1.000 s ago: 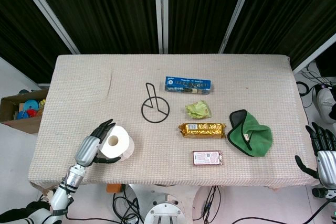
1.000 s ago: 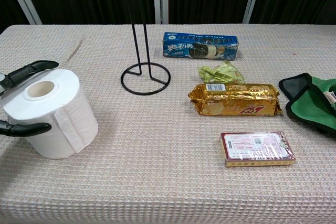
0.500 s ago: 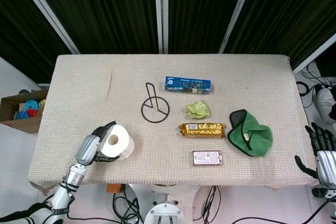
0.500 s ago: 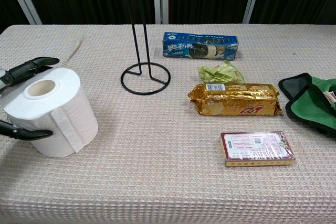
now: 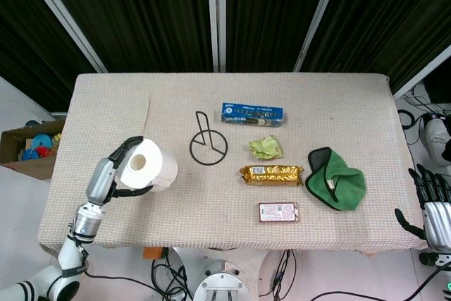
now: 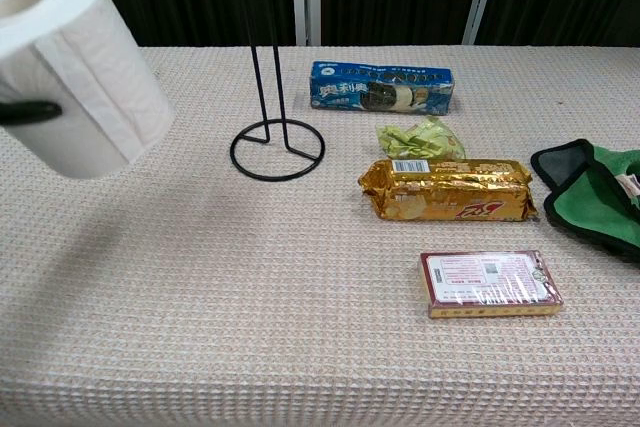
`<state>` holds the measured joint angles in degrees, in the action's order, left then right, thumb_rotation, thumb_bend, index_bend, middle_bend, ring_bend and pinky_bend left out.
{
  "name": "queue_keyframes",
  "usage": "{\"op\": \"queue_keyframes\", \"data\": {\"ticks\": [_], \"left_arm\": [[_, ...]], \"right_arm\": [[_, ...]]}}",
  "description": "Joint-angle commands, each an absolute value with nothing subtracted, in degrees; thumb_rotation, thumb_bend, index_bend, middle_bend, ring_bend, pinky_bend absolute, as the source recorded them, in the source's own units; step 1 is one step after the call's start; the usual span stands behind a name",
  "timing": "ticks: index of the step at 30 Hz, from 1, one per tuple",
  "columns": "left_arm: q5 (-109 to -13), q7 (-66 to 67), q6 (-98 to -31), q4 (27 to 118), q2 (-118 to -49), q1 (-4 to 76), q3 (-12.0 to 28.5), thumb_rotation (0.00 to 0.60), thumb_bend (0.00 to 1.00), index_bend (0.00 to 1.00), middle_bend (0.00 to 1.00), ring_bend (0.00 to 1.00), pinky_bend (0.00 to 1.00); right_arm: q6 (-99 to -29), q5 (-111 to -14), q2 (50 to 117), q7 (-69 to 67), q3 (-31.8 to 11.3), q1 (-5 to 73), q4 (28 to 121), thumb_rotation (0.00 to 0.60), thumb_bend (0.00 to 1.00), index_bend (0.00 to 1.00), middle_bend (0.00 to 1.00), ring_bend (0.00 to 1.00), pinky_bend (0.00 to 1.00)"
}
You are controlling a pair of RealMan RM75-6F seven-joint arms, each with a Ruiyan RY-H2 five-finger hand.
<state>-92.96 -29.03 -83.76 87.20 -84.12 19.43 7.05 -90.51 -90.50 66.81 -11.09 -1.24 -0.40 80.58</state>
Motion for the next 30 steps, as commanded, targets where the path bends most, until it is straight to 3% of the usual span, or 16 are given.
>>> {"op": "queue_keyframes", "data": {"ticks": [1, 8, 13, 30], "left_arm": [[-90.25, -30.19, -81.54, 99.42, -74.59, 23.49, 14.3, 0.6, 0.36, 0.19, 0.53, 0.41, 0.4], [-80.66, -25.88, -72.57, 108.74, -66.93, 31.09, 24.26, 0.6, 0.36, 0.19, 0.54, 0.42, 0.41], [-72.65, -22.38, -67.07, 110.31, -66.62, 35.97, 27.77, 0.6, 0.36, 0.2, 0.55, 0.42, 0.42], [-64.68, -12.05, -62.84, 103.97, -74.78, 44.66, 26.6, 0.6, 0.36, 0.22, 0.56, 0.42, 0.42]], "right_arm": [[-90.14, -90.09, 66.91, -11.24, -1.4, -0.31, 80.45, 0.6, 0.23, 0.0, 0.0, 0.0, 0.0], [-90.32, -90.5, 66.5, -10.37, -1.6, -0.01, 81.57, 0.6, 0.23, 0.0, 0.0, 0.0, 0.0], [-89.93, -89.96, 66.64, -10.76, -1.58, -0.09, 81.18, 0.6, 0.23, 0.0, 0.0, 0.0, 0.0], [-89.54, -89.18, 66.81, -12.44, -1.86, -0.1, 79.41, 0.6, 0.23, 0.0, 0.0, 0.0, 0.0]]}}
